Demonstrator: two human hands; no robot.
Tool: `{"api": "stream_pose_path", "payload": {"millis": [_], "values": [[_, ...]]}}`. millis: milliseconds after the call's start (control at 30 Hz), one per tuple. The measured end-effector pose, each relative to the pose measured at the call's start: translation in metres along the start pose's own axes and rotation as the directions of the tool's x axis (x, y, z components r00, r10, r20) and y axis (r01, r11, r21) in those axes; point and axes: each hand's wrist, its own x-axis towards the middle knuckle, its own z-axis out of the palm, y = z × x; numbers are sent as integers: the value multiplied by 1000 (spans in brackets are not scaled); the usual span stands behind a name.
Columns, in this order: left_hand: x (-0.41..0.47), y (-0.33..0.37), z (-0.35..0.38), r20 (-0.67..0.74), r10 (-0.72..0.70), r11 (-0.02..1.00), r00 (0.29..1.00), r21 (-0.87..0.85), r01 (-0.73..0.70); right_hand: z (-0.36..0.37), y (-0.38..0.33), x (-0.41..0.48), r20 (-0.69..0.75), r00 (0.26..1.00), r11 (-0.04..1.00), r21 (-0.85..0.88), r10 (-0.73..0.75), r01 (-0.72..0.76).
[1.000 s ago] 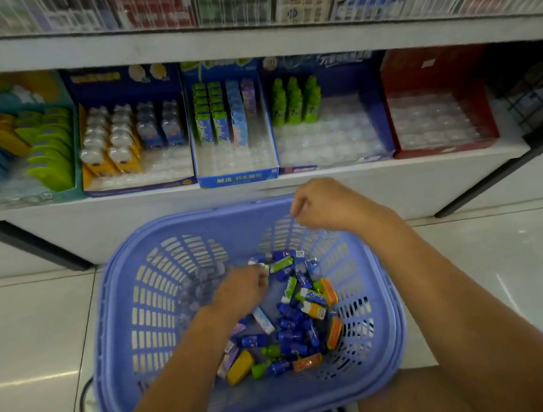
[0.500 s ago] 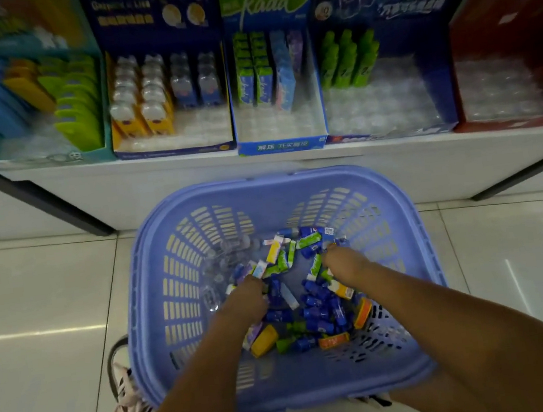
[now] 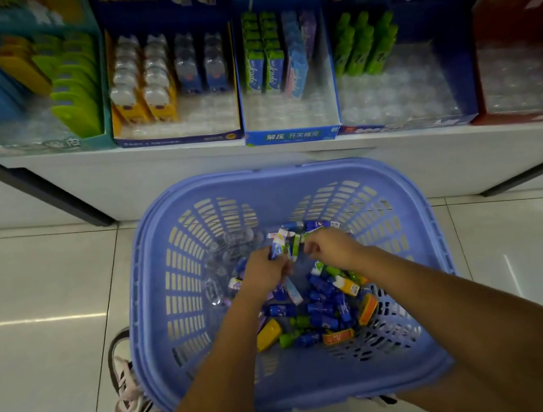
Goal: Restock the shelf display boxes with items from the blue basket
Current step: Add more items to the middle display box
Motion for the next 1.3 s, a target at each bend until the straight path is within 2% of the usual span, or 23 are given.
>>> {"api": "stream_pose_path", "payload": {"millis": [100,167,300,367,567,633,667,733,767,833,900,967,1033,1167,1233,1300], "values": [[-6,9,-13,45,-87,951,995,-294,97,13,17,0,97,995,912,-404,-38,74],[-9,15,-17,73,-121,903,990,-406,141,20,20,0,151,986,851,-507,-71,139],[-12,22,-23,141,-154,824,978,-528,206,27,15,2,164,984,848,-512,-63,139],[-12,22,-25,147,-160,824,976,-525,214,28,14,4,155,982,823,-540,-105,173],[-19,21,-31,124,-178,863,976,-457,216,23,7,4,201,980,820,-560,-9,122],[-23,23,-33,124,-178,901,976,-379,212,17,6,0,194,981,870,-488,27,72],[-25,25,-34,114,-182,915,977,-344,211,13,4,-3,163,986,916,-399,31,37],[-29,33,-37,78,-171,937,982,-296,186,1,-5,-11,53,998,997,-76,26,-22],[-31,38,-39,60,-154,946,986,-278,165,-7,-10,-18,-9,1000,992,123,28,-27],[-35,50,-41,40,-106,956,994,-273,113,-25,-25,-36,-148,989,887,458,19,52],[-40,63,-44,46,-44,942,998,-331,56,-44,-40,-58,-306,952,740,639,-7,211],[-50,80,-46,103,34,932,994,-361,5,-61,-57,-79,-436,899,664,657,-53,357],[-63,94,-46,145,132,933,981,-351,-73,-73,-71,-96,-532,841,654,603,-99,458],[-84,117,-52,64,297,893,953,-371,-253,-92,-93,-115,-643,741,636,494,-193,593],[-94,127,-56,37,354,883,935,-343,-320,-100,-101,-118,-675,709,587,495,-204,640],[-103,136,-59,-11,426,867,905,-282,-411,-107,-109,-119,-693,698,588,493,-181,641]]}}
